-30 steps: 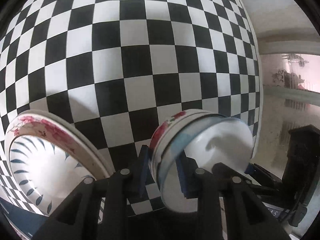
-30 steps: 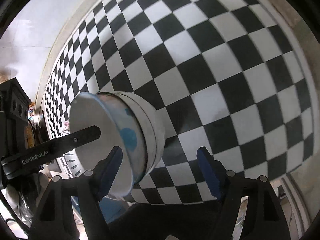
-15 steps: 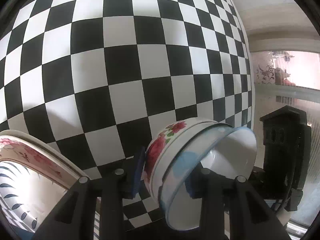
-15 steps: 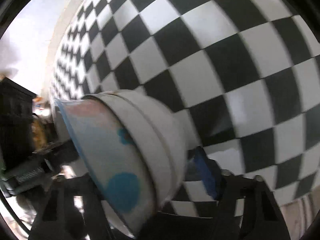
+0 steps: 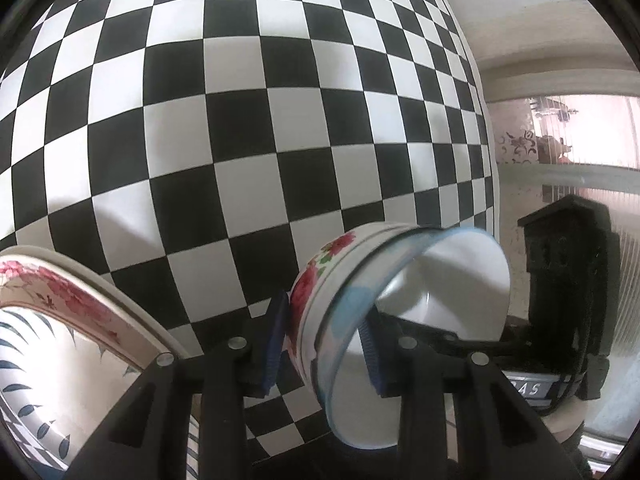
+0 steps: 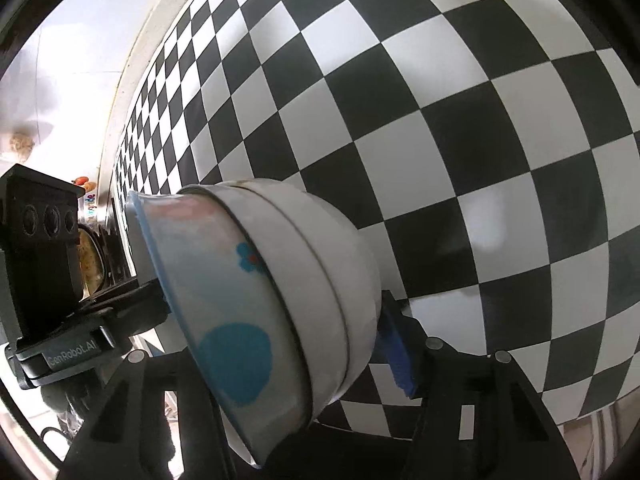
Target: Organize plates and bowls
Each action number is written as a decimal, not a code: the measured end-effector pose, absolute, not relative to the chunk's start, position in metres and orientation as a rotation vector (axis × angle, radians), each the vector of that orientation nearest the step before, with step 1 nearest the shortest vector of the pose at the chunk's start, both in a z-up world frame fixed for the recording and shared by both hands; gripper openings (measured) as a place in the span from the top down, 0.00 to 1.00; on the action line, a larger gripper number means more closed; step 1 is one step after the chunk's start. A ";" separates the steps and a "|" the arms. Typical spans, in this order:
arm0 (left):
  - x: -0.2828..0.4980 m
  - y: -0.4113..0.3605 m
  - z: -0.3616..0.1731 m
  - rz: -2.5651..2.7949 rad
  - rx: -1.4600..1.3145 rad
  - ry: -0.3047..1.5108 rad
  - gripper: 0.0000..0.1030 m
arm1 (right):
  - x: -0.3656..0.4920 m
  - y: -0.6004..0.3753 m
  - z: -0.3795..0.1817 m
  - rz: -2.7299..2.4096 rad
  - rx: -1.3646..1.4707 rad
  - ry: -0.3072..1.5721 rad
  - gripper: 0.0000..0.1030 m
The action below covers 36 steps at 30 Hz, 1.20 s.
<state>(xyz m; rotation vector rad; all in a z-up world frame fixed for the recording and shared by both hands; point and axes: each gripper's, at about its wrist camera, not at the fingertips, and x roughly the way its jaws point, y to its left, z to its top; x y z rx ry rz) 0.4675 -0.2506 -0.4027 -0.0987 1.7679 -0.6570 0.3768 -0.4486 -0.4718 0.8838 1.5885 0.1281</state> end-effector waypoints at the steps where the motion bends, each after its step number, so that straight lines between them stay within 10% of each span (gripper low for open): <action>1: 0.466 -0.250 -0.402 -0.656 -0.093 1.768 0.71 | 0.378 -0.447 -0.469 0.130 0.884 1.588 0.44; 36: 0.455 -0.109 -0.308 -0.530 -0.220 1.605 0.71 | 0.414 -0.345 -0.376 0.350 0.756 1.523 0.49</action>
